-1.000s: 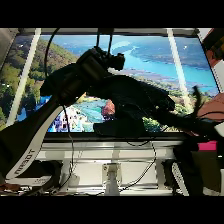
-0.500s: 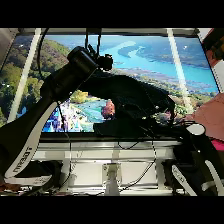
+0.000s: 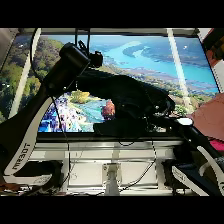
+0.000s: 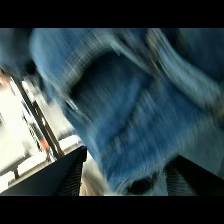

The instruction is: Fold the clothes and pants, and hang the long-sleeved shirts on hangers.

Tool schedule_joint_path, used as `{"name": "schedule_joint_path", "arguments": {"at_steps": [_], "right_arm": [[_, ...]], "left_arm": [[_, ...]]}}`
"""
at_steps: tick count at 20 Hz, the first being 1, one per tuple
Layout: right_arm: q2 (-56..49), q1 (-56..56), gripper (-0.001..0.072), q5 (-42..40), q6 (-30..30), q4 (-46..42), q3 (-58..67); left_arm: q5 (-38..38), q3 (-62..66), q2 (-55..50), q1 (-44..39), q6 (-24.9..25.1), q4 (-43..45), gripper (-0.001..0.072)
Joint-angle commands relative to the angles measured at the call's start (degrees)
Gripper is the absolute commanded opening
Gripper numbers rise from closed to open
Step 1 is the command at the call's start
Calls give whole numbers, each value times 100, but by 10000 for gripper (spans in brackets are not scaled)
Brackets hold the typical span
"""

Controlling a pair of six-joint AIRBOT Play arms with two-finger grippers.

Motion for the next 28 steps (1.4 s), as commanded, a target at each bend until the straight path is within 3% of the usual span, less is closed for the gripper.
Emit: {"name": "schedule_joint_path", "arguments": {"at_steps": [1,4,5,6,7,8,10,11,15,17,20,22,26,28], "right_arm": [[-105,24,467,-765,2,232,236],[-166,26,234,-885,72,205,240],[-201,24,136,-903,72,210,240],[-203,24,29,-911,59,210,243],[-188,24,26,-870,-63,184,291],[-146,26,26,-831,-411,155,415],[-7,13,25,-708,-1290,-28,938],[83,11,25,-752,-1405,-269,1298],[448,-267,25,-809,-1405,-2345,3283],[498,-527,24,-538,-1040,-3611,4288],[498,-931,24,192,-664,-5257,5331],[516,-1196,24,649,-658,-5956,5633],[518,-1683,25,1174,-660,-6767,5626],[518,-1893,25,1399,-671,-6933,5626]], "left_arm": [[-66,0,2,125,0,22,624],[-63,0,2,138,0,26,624],[-55,0,4,151,-2,72,591],[-50,0,20,151,-2,221,479],[-39,0,55,151,-4,479,331],[-42,0,109,153,-4,758,312],[-46,0,243,205,0,1202,312],[-50,0,330,289,-2,1309,312],[-531,0,535,990,-170,1344,311],[-1012,-2,496,1576,-205,1084,311],[-1506,-11,431,2481,-149,149,298],[-1633,-11,354,3005,63,-957,298],[-2135,-13,-164,3681,1998,-3716,316],[-2310,-13,-496,3735,2393,-4352,567]]}}
